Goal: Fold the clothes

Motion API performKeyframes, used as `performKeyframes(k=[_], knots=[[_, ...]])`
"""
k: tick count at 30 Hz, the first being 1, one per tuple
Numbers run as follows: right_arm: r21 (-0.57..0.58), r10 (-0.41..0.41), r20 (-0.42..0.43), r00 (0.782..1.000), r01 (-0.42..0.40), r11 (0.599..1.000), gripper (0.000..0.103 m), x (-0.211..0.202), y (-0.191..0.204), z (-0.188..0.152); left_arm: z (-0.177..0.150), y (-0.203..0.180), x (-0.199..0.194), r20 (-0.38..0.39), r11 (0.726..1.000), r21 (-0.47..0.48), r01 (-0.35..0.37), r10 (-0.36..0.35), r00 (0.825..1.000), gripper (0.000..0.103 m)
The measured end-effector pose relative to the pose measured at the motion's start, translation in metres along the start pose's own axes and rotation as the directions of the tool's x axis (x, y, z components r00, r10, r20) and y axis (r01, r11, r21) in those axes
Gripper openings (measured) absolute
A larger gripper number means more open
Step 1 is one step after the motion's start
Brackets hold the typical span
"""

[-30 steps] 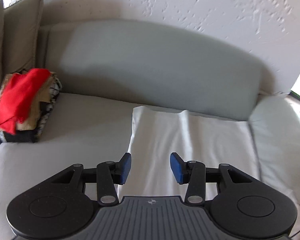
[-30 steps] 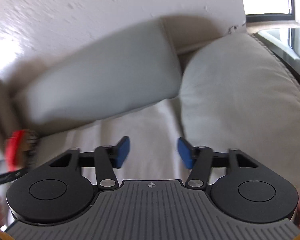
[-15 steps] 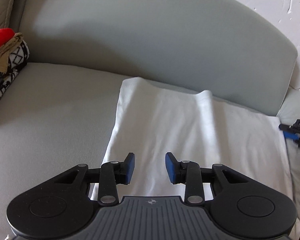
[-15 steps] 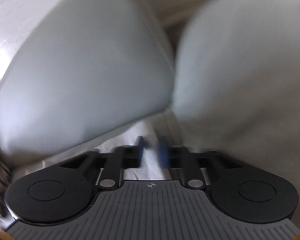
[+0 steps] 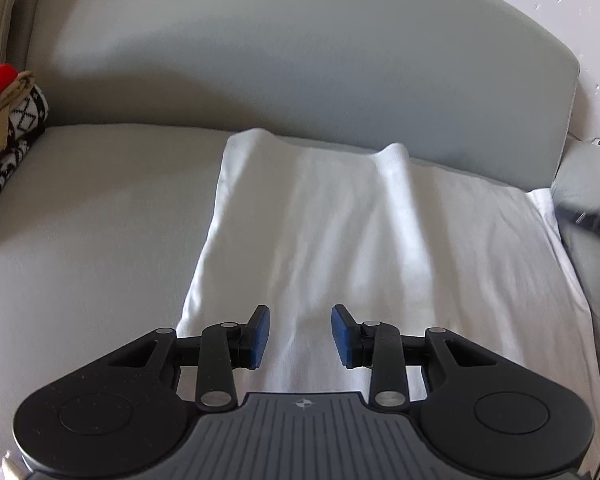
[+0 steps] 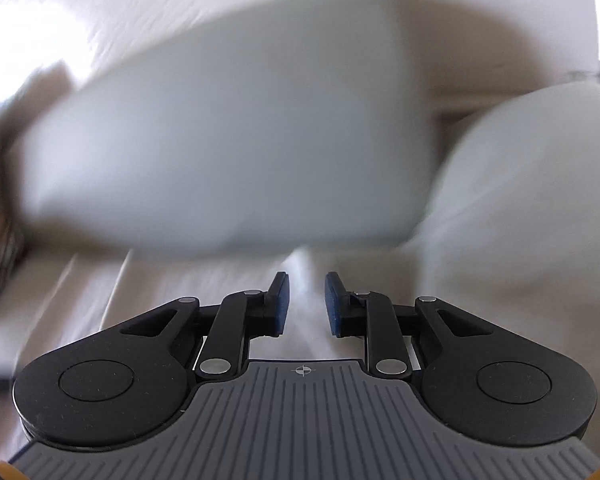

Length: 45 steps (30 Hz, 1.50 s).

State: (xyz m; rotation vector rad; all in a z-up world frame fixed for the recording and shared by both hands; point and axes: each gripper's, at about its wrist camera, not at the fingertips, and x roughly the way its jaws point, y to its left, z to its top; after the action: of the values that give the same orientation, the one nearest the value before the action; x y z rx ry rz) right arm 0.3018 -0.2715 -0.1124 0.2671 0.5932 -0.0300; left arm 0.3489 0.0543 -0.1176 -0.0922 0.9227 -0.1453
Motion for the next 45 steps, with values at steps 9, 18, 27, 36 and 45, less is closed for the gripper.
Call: performKeyframes(k=[9, 18, 27, 36, 45], knots=[[-0.001, 0.043, -0.145, 0.988, -0.044, 0.999, 0.027, 0.051, -0.008, -0.003, 0.0, 0.002, 0.001, -0.011, 1.0, -0.003, 0.013, -0.013, 1.0, 0.032], [-0.137, -0.045, -0.072, 0.996, 0.035, 0.99, 0.012, 0.053, 0.017, -0.013, -0.008, 0.0, 0.008, -0.021, 1.0, -0.014, -0.002, 0.002, 1.0, 0.032], [-0.109, -0.343, 0.077, 0.936, 0.35, 0.93, 0.002, 0.018, 0.001, 0.0, -0.006, 0.005, -0.008, 0.019, 0.999, -0.039, -0.004, 0.005, 1.0, 0.033], [-0.069, -0.309, -0.067, 0.949, 0.305, 0.95, 0.017, 0.04, -0.01, -0.003, 0.019, 0.054, -0.007, 0.106, 0.958, -0.275, -0.079, 0.112, 0.988, 0.035], [0.008, -0.337, -0.094, 0.937, 0.34, 0.941, 0.002, 0.043, -0.021, -0.004, 0.093, 0.133, 0.056, 0.092, 0.837, -0.528, 0.14, -0.108, 0.99, 0.029]])
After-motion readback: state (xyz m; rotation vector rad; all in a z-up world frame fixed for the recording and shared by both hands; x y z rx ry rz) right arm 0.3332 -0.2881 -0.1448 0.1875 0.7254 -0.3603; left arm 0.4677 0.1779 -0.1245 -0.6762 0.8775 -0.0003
